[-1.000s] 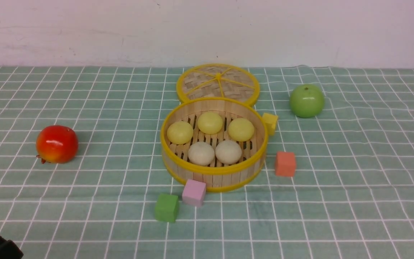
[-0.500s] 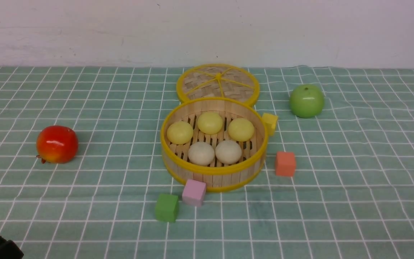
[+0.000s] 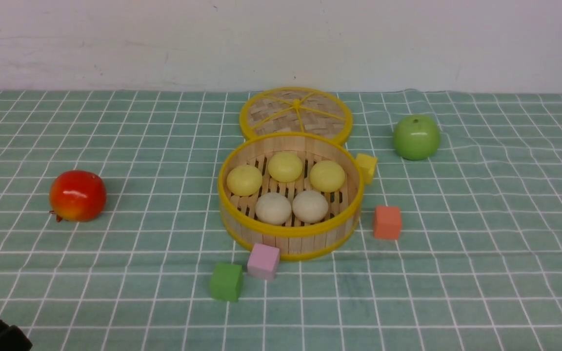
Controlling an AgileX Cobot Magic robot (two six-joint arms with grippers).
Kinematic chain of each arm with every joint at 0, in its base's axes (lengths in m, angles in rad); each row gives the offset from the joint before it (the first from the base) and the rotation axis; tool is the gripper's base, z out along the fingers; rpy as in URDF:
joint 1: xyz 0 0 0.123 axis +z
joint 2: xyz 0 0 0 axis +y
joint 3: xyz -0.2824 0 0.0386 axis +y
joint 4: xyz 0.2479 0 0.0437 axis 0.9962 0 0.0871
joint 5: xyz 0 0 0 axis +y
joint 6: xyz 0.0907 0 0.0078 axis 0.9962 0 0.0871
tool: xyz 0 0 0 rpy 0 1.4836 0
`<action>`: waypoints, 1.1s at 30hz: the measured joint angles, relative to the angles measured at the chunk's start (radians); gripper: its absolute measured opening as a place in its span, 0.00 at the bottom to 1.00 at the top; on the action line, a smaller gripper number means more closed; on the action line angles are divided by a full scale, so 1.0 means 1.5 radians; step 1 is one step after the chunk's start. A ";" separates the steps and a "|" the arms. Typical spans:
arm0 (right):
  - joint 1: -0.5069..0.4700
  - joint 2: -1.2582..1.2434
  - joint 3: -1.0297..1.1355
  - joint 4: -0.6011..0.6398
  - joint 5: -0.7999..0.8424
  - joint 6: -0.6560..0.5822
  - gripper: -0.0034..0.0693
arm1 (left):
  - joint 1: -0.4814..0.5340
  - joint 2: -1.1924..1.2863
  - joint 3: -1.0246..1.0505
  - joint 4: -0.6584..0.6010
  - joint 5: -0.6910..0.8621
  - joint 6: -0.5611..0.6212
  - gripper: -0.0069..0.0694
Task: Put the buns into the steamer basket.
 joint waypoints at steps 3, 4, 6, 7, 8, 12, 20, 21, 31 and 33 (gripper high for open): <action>0.000 0.000 0.000 0.002 0.000 0.001 0.04 | 0.000 0.000 0.000 0.000 0.000 0.000 0.40; 0.000 0.000 0.000 0.002 0.000 0.001 0.04 | 0.000 0.000 0.000 0.000 0.000 0.000 0.40; 0.000 0.000 0.000 0.002 0.000 0.002 0.05 | 0.000 0.000 0.000 0.000 0.000 0.000 0.40; 0.000 0.000 0.000 0.002 0.000 0.002 0.05 | 0.000 0.000 0.000 0.000 0.000 0.000 0.40; 0.000 0.000 0.000 0.002 0.000 0.002 0.05 | 0.000 0.000 0.000 0.000 0.000 0.000 0.40; 0.000 0.000 0.000 0.002 0.000 0.002 0.05 | 0.000 0.000 0.000 0.000 0.000 0.000 0.40; 0.000 0.000 0.000 0.002 0.000 0.006 0.07 | 0.000 0.000 0.000 0.000 0.000 0.000 0.40; 0.000 0.000 0.000 0.002 0.000 0.006 0.07 | 0.000 0.000 0.000 0.000 0.000 0.000 0.40; 0.000 0.000 0.000 0.002 0.000 0.006 0.08 | 0.000 0.000 0.006 0.016 -0.047 0.000 0.40; 0.000 0.000 0.000 0.002 0.000 0.006 0.08 | 0.010 0.000 0.015 0.039 -0.074 -0.002 0.40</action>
